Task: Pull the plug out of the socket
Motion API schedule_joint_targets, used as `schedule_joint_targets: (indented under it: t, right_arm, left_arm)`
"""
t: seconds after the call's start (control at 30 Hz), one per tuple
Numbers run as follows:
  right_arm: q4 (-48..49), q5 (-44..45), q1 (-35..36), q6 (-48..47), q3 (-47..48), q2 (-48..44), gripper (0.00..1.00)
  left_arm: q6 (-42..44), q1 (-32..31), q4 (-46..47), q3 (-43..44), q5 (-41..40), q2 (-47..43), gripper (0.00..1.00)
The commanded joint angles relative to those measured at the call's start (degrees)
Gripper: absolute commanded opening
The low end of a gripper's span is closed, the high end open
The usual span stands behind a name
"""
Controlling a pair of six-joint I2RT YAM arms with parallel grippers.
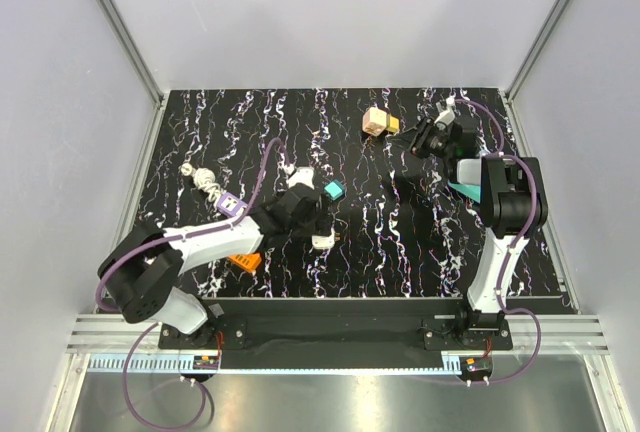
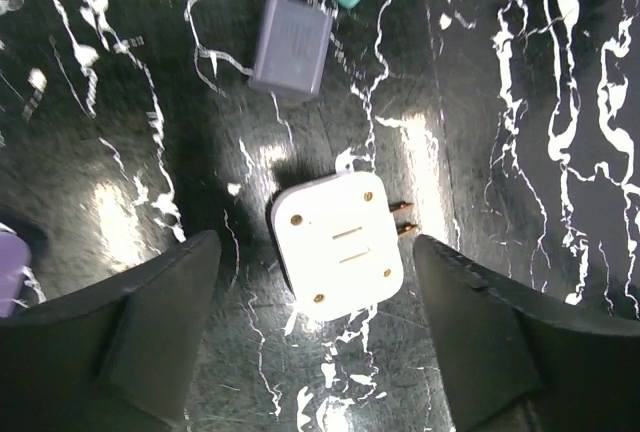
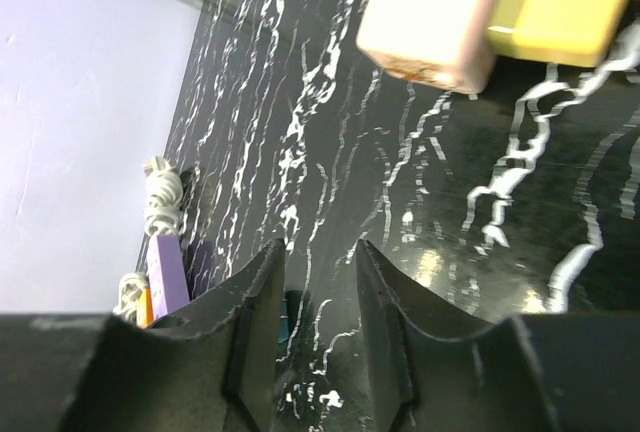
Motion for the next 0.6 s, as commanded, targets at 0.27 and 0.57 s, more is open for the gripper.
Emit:
schedule_joint_targets:
  t: [0.27, 0.57]
  right_arm:
    - [2.6, 2.6, -3.4, 1.0, -1.2, 0.9, 0.53]
    - [3.0, 2.2, -4.2, 1.0, -1.7, 0.2, 0.62]
  left_arm:
    - [8.3, 10.1, 10.8, 20.2, 15.5, 11.5, 0.97]
    - [4.2, 13.6, 16.1, 50.3, 16.1, 38.1, 0.99]
